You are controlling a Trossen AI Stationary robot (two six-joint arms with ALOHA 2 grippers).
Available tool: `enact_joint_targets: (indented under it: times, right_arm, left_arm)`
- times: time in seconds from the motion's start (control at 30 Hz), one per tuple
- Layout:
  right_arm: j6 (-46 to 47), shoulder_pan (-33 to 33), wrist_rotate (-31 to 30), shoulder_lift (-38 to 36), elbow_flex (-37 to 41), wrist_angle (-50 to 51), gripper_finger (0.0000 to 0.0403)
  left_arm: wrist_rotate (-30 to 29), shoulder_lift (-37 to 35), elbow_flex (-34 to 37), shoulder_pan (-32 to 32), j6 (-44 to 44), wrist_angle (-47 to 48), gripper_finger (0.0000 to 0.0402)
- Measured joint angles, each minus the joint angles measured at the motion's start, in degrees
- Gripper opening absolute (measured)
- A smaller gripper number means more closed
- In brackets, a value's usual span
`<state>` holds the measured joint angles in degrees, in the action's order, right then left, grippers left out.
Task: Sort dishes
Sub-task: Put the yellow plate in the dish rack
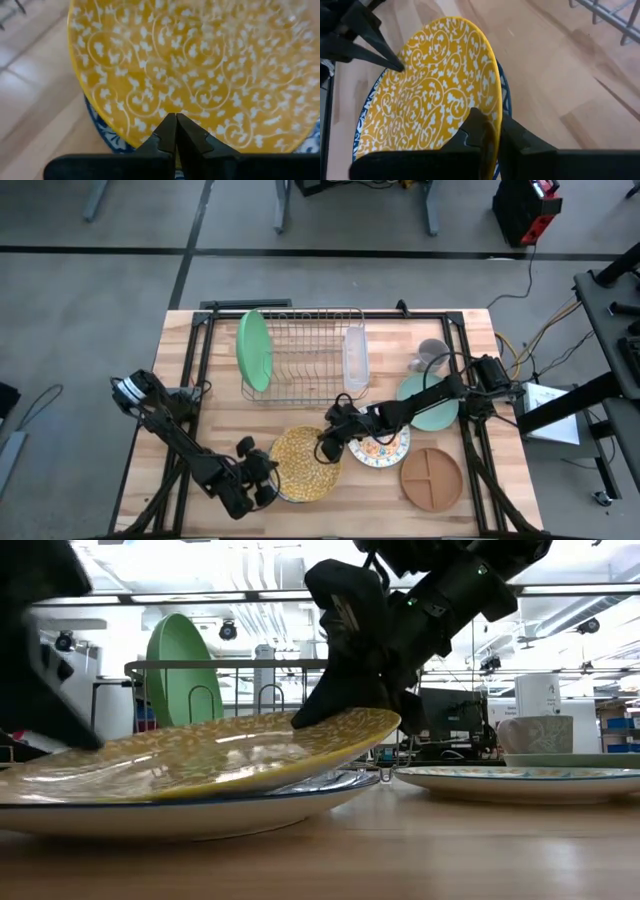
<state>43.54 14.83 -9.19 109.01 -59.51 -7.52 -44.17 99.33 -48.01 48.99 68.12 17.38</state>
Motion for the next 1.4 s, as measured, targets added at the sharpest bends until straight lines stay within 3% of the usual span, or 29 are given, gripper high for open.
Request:
enact_joint_targets:
  times: [0.3, 0.53, 0.73, 1.1, 1.4]
  right_arm:
    - [-5.0, 0.2, -2.2, -0.7, -0.1, -1.2, 0.0002]
    - [-14.9, 1.0, -4.3, -0.7, -0.1, -5.4, 0.0002]
    - [-23.1, 2.3, -7.5, -1.2, -0.1, -8.5, 0.0002]
    - [-34.2, 2.6, -10.4, -3.0, -3.0, -8.8, 0.0001]
    - [-43.2, 3.0, -10.6, -2.9, -6.8, -8.7, 0.0002]
  left_arm:
    - [-8.4, -10.3, -0.1, 0.8, -3.8, -0.4, 0.0]
    - [-9.3, -19.0, -0.1, 0.8, -1.0, 4.7, 0.0006]
    - [-7.7, -24.3, 0.2, 0.8, 7.6, 12.8, 0.0057]
    - [-6.9, -25.5, 4.4, 0.7, 12.6, 7.7, 0.0189]
    - [-7.5, -23.0, 7.7, 0.7, 10.3, -0.3, 0.0219]
